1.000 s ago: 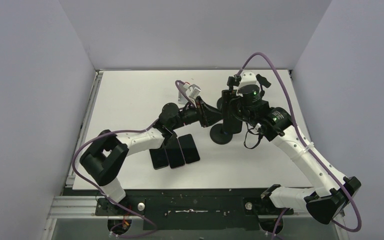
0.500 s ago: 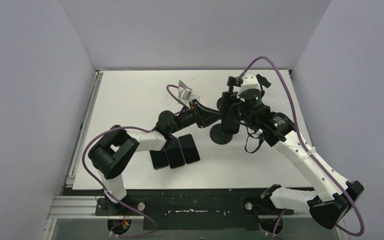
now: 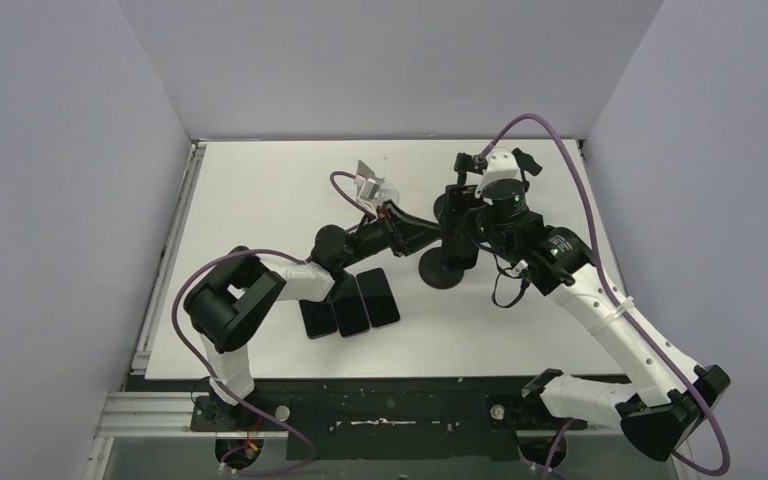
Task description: Remove the phone from the phone stand
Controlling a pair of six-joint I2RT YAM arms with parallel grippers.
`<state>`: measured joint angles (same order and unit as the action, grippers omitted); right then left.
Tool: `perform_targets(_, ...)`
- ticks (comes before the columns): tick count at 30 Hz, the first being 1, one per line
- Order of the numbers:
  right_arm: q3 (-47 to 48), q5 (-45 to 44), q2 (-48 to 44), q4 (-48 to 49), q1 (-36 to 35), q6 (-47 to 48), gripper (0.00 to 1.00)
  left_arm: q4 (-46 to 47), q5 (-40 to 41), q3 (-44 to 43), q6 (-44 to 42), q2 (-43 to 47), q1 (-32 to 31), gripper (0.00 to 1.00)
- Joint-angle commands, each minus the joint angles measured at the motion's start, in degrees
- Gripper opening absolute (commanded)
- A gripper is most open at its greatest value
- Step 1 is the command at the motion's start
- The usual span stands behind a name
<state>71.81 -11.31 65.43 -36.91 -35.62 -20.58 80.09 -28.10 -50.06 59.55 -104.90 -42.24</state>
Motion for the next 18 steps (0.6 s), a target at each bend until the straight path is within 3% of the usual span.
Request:
perform_targets(1, -0.6, 3.4, -3.2, 1.6, 0.0, -1.6, 0.0, 5.9, 0.1, 0.0, 5.7, -2.1, 1.9, 0.0)
perform_targets(18, 0.3, 14.3, -3.9, 5.1, 0.0, -2.0, 0.0, 4.2, -0.6, -0.9, 3.9, -2.8, 1.5, 0.0)
